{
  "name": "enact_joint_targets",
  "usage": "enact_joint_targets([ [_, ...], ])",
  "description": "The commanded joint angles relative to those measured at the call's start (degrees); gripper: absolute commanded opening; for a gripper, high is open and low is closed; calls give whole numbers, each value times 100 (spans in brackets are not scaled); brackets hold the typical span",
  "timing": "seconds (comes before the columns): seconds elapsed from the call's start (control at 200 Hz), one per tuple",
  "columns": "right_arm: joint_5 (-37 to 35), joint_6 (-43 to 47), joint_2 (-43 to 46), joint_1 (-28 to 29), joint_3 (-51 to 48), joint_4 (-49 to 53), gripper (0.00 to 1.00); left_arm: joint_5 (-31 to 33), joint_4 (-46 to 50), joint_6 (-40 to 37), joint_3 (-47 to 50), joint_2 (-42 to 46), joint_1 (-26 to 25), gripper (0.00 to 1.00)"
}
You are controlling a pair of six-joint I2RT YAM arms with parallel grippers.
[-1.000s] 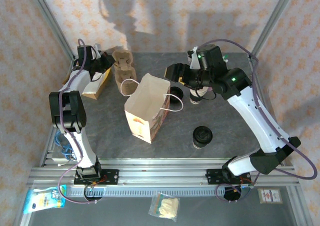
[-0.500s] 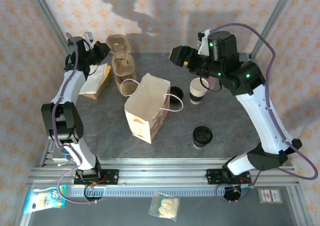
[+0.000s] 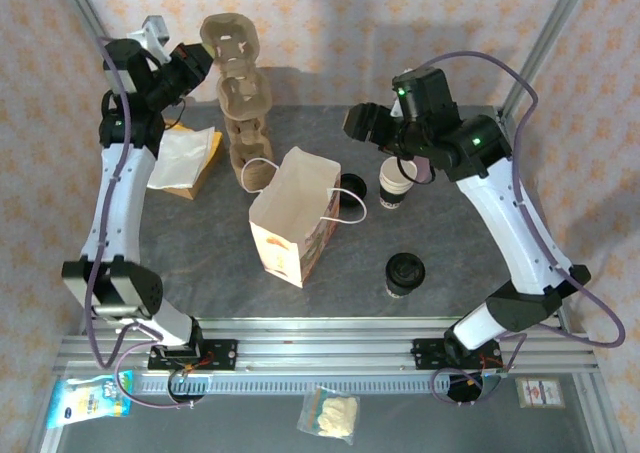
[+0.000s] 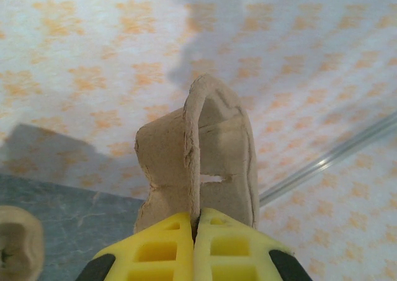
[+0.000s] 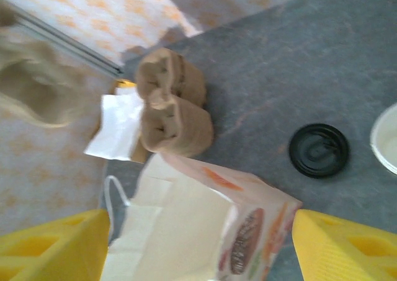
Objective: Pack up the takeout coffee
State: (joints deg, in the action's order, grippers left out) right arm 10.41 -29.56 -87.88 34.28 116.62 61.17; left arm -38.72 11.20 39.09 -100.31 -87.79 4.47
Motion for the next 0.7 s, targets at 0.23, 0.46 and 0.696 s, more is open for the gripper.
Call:
enact_joint_targets([
  [0.23, -58, 237, 414, -42, -1264, 297, 79, 84, 1474, -107, -87, 1231, -701, 0],
  [0.46, 584, -5, 1153, -40, -2432, -204, 83, -66, 2291, -235, -65, 1502, -1430, 0],
  [0.696, 1096, -262, 1620, -44, -3227, -590, 81, 54, 2873, -748, 319, 1617, -1910, 0],
])
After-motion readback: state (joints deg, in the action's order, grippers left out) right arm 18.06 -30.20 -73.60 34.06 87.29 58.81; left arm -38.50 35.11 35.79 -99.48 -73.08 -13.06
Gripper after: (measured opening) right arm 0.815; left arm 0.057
